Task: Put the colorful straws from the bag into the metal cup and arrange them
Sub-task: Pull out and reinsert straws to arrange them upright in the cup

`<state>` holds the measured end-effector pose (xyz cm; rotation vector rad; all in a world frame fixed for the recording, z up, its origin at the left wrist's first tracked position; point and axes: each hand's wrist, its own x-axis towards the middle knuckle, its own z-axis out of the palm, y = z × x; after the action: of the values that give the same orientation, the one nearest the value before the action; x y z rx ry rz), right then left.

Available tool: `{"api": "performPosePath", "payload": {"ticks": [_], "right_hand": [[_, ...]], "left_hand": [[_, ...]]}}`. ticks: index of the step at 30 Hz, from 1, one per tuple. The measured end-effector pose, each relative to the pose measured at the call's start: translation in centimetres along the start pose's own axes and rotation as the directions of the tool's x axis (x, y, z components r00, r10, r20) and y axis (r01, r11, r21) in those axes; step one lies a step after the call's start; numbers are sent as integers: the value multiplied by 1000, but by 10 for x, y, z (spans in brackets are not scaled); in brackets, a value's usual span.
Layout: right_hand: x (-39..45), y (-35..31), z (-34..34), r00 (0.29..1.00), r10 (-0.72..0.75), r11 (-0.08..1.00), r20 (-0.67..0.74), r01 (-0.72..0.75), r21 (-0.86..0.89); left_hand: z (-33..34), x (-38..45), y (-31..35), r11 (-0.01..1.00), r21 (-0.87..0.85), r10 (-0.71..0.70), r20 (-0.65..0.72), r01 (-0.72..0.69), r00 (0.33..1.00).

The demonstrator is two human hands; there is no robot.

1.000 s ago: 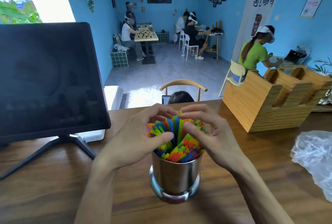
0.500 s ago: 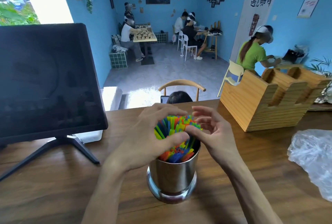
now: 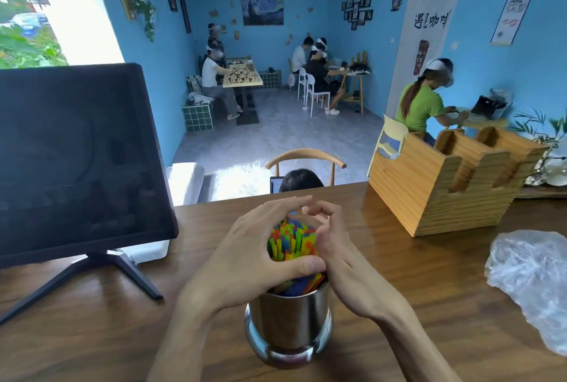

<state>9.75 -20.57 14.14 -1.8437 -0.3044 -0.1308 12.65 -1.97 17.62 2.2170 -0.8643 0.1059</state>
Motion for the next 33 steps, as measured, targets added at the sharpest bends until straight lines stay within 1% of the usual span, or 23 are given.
{"api": "performPosePath", "payload": {"ticks": [1,4,5,7,9,12,15,17,20,27,33], "right_hand": [[4,0,0,1000,10,997,9,-10,72],[5,5,-11,996,70,976,54,-79,205],[4,11,-17,996,68,974,59,-79,212],[-4,18,-20,994,4,979,107,-26,202],[-11,27,-26,988,1,970,154,-39,240],[-7,37,-28,994,-6,943,106,-30,333],[-5,44,-27,999,-22,929,32,9,370],[-5,46,-28,998,-9,927,-56,29,375],[-6,45,-29,984,22,949,-175,35,315],[-9,35,-28,966,-12,960,-258,83,269],[-12,24,-29,976,-24,976,-214,69,207]], "left_hand": [[0,0,0,1000,-11,-8,-8,8,1000],[-2,1,-3,999,-44,-14,-27,13,1000],[-3,0,-3,999,-45,-20,-43,18,999],[-5,0,-5,997,-54,-56,-77,52,995],[-7,0,-8,994,-84,-80,-83,73,993],[-9,-1,-10,990,-122,-88,-87,77,992],[-8,0,-10,990,-128,-77,-99,64,992],[-8,1,-10,989,-136,-77,-100,63,992],[-7,1,-10,987,-149,-83,-101,67,991],[-8,1,-8,979,-196,-82,-98,61,992],[-7,2,-8,970,-238,-84,-120,53,989]]}}
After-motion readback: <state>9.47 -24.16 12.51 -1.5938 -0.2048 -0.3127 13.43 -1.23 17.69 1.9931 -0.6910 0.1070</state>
